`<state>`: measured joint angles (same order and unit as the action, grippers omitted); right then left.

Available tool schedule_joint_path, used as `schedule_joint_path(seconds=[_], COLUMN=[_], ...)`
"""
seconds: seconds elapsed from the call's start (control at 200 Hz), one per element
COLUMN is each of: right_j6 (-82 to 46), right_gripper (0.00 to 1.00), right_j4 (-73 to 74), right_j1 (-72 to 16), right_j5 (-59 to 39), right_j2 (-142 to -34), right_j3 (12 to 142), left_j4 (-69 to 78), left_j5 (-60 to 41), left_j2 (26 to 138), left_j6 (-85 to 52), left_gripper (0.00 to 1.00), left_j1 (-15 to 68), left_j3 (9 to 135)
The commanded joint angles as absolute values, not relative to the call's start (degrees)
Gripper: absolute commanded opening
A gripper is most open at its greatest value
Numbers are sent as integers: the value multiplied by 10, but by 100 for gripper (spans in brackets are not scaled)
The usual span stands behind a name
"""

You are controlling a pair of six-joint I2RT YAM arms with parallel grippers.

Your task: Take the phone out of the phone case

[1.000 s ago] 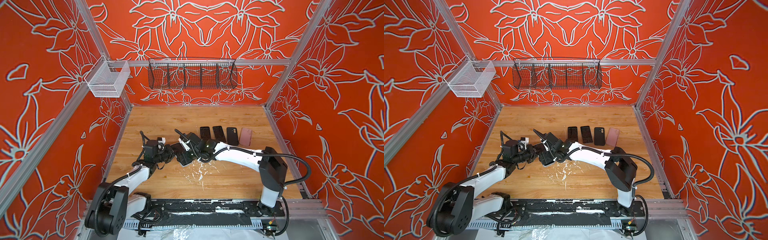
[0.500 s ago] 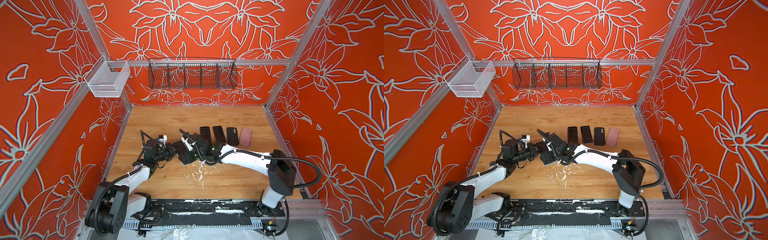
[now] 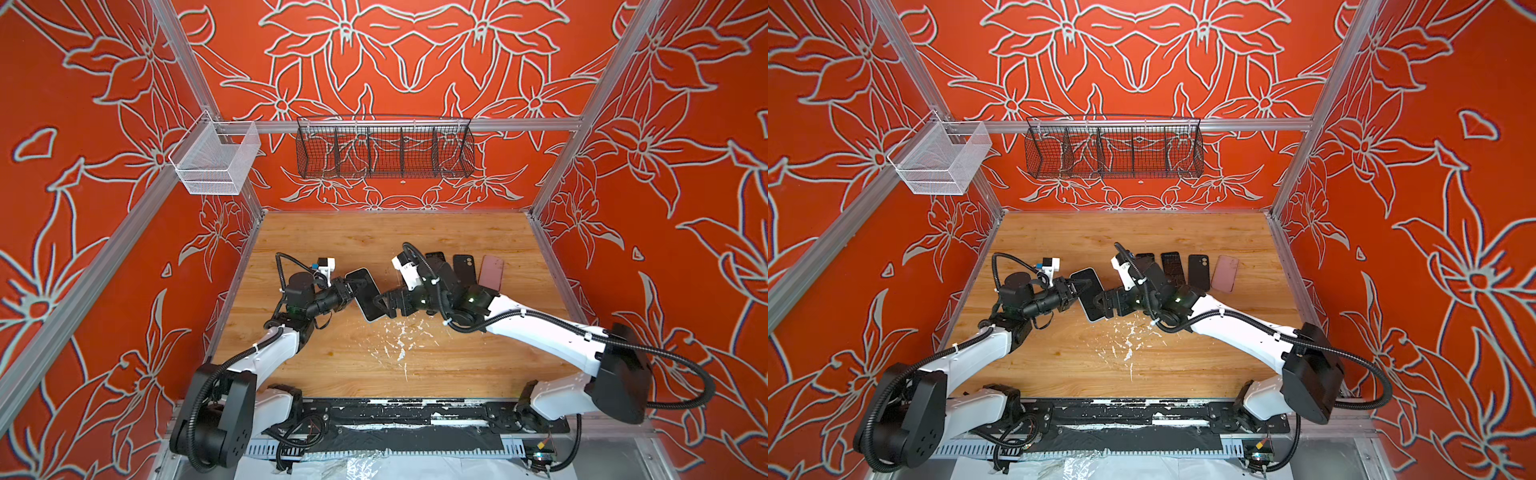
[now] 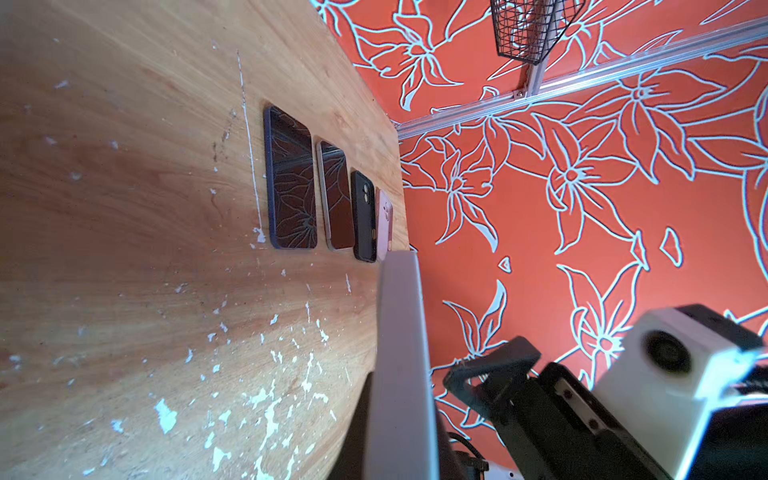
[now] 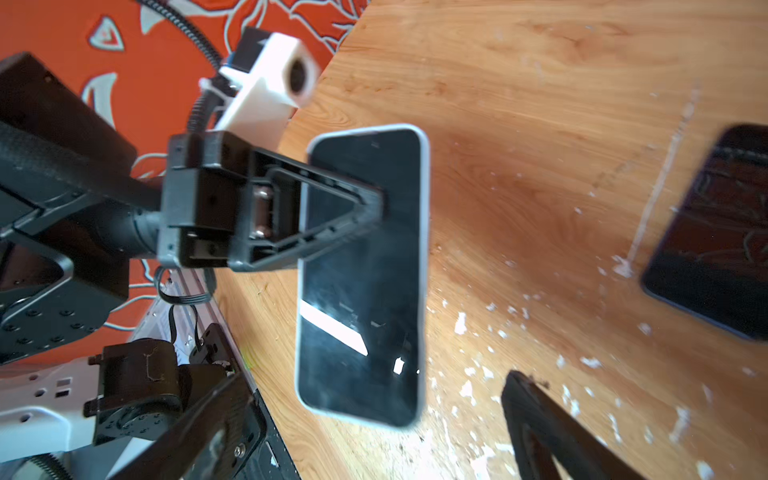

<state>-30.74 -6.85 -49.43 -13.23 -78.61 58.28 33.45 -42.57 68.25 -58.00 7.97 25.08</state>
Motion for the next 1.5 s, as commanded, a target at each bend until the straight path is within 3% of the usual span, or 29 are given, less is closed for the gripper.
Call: schedule_joint_path(seconds=[0.0,0.41,0.746,1.061,1.496], right_j6=[-346,-443,-517,-566,-572], right_gripper=[98,93,93,90,86], right_j4=[-36,26,121,221,323], right_j1=[-475,-411,-408,-411,-432], right_j5=[-153,-163,-179,-207,-206], right_j2=[-730,-554,-503,-550,-654], right_j3=[536,356,271,243,271], left_j4=[373,462,523,665,583], left_j5=[-435,-369,-282,-200,-142], left_j2=[674,701,744,853,854], left_j6=[-574,-639,-663,-723,-673], left_gripper=[0,0,0,0,0], left_j1=[80,107,167,234,277], left_j3=[290,335,363,372,386])
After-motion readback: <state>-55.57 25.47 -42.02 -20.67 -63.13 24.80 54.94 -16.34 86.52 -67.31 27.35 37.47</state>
